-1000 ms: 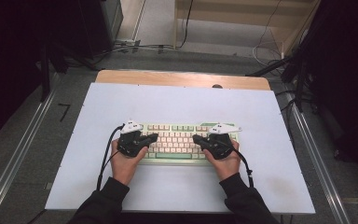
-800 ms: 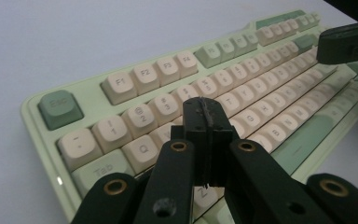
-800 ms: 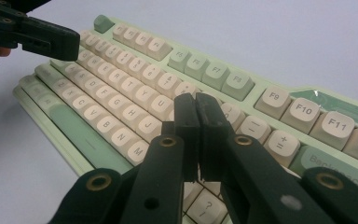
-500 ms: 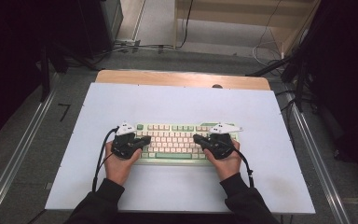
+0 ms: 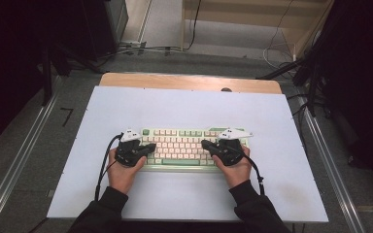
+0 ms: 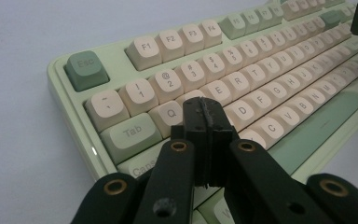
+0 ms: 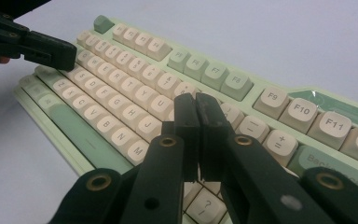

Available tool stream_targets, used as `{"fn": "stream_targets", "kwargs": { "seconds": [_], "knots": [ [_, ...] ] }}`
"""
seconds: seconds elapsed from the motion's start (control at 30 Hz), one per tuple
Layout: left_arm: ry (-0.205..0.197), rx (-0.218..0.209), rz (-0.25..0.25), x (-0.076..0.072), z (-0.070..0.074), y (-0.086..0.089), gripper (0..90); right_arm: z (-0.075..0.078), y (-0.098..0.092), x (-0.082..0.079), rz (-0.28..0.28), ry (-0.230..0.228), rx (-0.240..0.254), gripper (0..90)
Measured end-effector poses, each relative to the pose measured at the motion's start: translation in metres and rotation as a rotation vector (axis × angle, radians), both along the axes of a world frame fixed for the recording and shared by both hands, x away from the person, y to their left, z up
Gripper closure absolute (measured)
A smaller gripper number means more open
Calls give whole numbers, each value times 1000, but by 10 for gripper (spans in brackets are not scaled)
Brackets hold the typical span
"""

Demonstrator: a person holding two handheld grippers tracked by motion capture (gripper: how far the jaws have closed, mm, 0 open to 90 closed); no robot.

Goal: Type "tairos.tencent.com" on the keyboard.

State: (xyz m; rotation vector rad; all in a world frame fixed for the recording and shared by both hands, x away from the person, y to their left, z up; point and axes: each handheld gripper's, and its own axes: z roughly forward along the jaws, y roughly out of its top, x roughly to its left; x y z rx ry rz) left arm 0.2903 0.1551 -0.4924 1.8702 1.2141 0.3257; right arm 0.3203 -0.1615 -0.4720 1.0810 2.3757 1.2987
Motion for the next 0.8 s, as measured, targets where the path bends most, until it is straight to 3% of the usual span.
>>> {"fn": "stream_targets", "kwargs": {
  "seconds": [0.27,0.4,0.53,0.8],
  "knots": [
    [12,11,-6,1,-2,-2,900,0,-1,0,-2,-1,0,860],
    [-9,-17,-8,-1,0,-2,900,0,0,0,3,-6,-1,860],
    [-58,-43,-6,-5,4,-3,900,0,0,0,1,0,-5,860],
    [-65,-61,0,-6,4,-4,900,-1,2,0,4,-1,-5,862]
  ]
}}
